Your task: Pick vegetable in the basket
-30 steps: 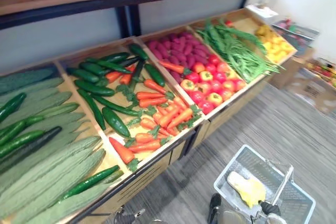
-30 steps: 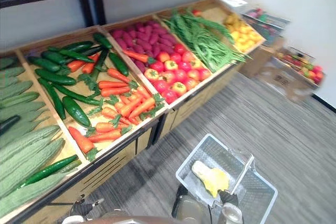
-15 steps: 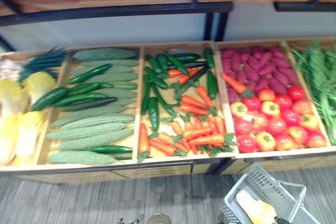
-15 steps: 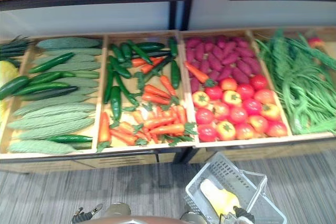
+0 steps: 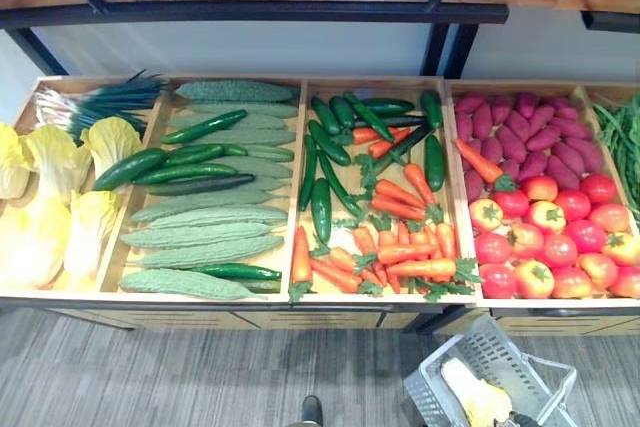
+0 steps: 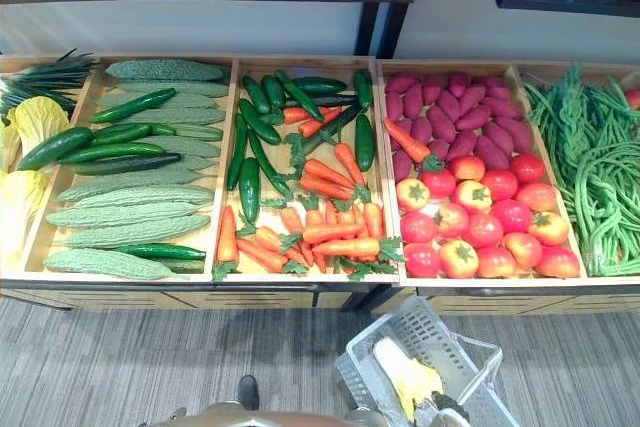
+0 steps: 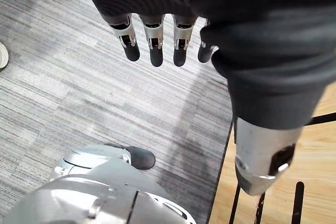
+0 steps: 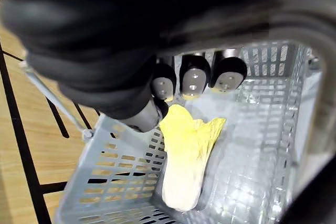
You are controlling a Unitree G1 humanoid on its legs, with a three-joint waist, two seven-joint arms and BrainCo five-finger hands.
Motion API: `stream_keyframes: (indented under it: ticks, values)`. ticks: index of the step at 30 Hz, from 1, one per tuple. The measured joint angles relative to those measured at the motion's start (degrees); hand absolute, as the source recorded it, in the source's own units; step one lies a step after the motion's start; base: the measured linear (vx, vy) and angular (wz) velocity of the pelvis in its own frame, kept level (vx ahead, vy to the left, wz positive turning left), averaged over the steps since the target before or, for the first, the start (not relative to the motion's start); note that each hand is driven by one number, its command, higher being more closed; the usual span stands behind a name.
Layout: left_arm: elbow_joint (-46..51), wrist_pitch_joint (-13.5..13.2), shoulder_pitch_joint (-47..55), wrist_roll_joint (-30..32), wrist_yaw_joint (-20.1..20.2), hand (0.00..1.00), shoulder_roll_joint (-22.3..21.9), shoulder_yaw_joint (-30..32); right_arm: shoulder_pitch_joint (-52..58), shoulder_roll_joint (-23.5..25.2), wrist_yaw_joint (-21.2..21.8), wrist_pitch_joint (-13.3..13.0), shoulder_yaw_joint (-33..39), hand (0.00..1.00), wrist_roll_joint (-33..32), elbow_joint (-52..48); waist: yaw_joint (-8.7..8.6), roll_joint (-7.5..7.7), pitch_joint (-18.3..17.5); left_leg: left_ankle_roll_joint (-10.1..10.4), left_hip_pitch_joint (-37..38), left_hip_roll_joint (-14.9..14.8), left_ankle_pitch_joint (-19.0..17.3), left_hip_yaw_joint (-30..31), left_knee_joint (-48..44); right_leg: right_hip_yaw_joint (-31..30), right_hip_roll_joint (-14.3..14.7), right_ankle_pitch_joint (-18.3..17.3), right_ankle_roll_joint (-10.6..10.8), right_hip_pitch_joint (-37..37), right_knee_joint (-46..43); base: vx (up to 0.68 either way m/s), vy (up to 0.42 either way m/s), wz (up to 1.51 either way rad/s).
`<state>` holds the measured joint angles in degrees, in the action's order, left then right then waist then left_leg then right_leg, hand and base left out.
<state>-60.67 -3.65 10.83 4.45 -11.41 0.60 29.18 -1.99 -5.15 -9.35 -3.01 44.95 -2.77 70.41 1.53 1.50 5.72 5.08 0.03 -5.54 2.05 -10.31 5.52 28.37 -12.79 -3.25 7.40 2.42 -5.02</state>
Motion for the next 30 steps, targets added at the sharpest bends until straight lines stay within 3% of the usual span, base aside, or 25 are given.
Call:
stream_keyframes:
  ticks: [7,13,18,24,30]
  values:
    - [0.24,-0.07,-0.87,-2.05,-1.36,0.00,-0.05,-0.85,0.41,0.53,-0.02,-0.04,-0.51,1.00,-0.11,-0.31,-0.39,-0.17,0.29,-0.72,-1.06,1.02,0.96,0.11,0.45,-0.64,0.13,-0.01,0.29,-0.19,2.16,-0.13,0.020,0.00]
    - [2.85,-0.30,-0.66,0.59,-2.08,0.00,0.60,-5.49,1.80,0.58,-0.09,-0.20,-1.93,1.00,-0.74,-0.49,-0.58,-0.01,0.33,-0.79,-1.03,0.76,1.15,-0.56,0.45,-2.59,1.06,-0.33,0.58,-0.34,3.09,-0.08,0.011,-0.03]
    - [15.53,-2.37,1.28,12.50,-10.11,0.00,1.85,-11.93,3.12,1.14,-1.51,-1.56,-3.33,1.00,-2.30,-1.09,-0.62,0.51,0.06,-0.61,-1.48,0.78,1.05,-1.46,0.43,-3.82,1.14,0.14,0.35,-1.11,2.98,0.06,-0.006,-0.08]
    - [35.23,-4.96,1.39,19.90,-18.70,0.00,5.95,-13.82,3.25,1.72,-2.93,-2.79,-6.02,1.00,-2.35,-2.04,-1.30,1.08,-0.14,-0.73,-1.09,0.93,1.06,-2.45,0.08,-5.17,1.18,0.43,0.74,-1.13,3.29,0.11,-0.014,-0.05]
    - [51.78,-7.68,0.07,28.06,-23.25,0.00,10.26,-19.23,3.21,1.55,-2.92,-3.62,-10.18,1.00,-2.29,-2.26,-1.57,1.02,-0.23,-0.73,0.30,0.82,1.06,-4.71,0.33,-7.11,1.40,0.60,0.32,-0.79,3.97,0.04,-0.007,-0.19]
